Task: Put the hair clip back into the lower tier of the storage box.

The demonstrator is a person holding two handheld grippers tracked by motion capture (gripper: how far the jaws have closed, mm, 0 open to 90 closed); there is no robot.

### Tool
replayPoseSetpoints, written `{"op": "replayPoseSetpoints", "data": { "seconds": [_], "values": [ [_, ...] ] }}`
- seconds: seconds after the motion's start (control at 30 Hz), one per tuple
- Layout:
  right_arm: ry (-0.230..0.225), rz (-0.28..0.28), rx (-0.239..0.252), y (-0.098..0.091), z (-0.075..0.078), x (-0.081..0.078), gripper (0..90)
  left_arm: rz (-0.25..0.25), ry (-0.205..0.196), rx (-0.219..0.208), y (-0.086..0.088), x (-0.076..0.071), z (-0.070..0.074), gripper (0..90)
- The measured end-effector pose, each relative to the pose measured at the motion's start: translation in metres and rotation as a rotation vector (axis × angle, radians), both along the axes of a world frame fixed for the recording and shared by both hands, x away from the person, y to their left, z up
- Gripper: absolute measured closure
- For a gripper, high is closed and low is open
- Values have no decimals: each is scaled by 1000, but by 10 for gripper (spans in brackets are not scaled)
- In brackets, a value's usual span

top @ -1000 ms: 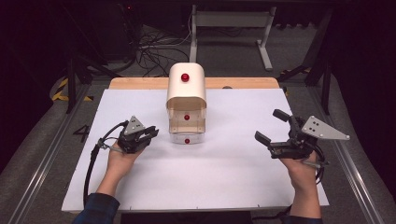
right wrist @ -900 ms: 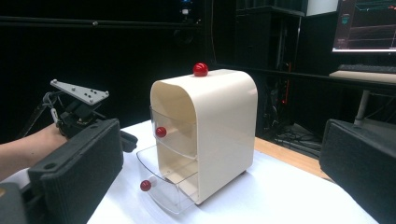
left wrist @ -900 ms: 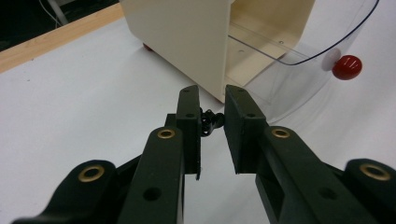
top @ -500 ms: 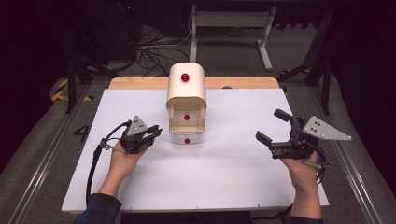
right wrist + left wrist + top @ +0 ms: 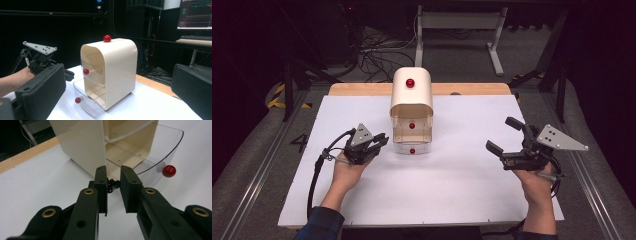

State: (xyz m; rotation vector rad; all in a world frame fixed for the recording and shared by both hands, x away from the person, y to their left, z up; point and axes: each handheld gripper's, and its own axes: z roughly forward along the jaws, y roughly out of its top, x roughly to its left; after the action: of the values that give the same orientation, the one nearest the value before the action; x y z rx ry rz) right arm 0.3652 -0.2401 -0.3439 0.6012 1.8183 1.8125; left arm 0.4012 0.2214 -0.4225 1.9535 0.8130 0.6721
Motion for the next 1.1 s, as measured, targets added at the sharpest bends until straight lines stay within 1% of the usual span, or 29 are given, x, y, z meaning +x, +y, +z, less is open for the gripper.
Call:
{"op": "replayPoseSetpoints", "data": {
  "seconds": [0.33,0.53,0.6,0.63,1.1],
  "values": [
    [0,-1,3,-1,0,0,2,-12,-10,-4,-7,1,2,770],
    [-1,-1,3,-1,0,0,2,-13,-22,-5,-9,1,4,770],
    [0,0,2,-1,0,0,2,-13,-26,-13,-10,1,5,770],
    [0,0,2,-1,0,0,2,-18,-29,-8,-10,1,5,769],
    [1,-2,5,-2,0,0,2,-33,-34,-22,-18,4,3,769]
  ]
}}
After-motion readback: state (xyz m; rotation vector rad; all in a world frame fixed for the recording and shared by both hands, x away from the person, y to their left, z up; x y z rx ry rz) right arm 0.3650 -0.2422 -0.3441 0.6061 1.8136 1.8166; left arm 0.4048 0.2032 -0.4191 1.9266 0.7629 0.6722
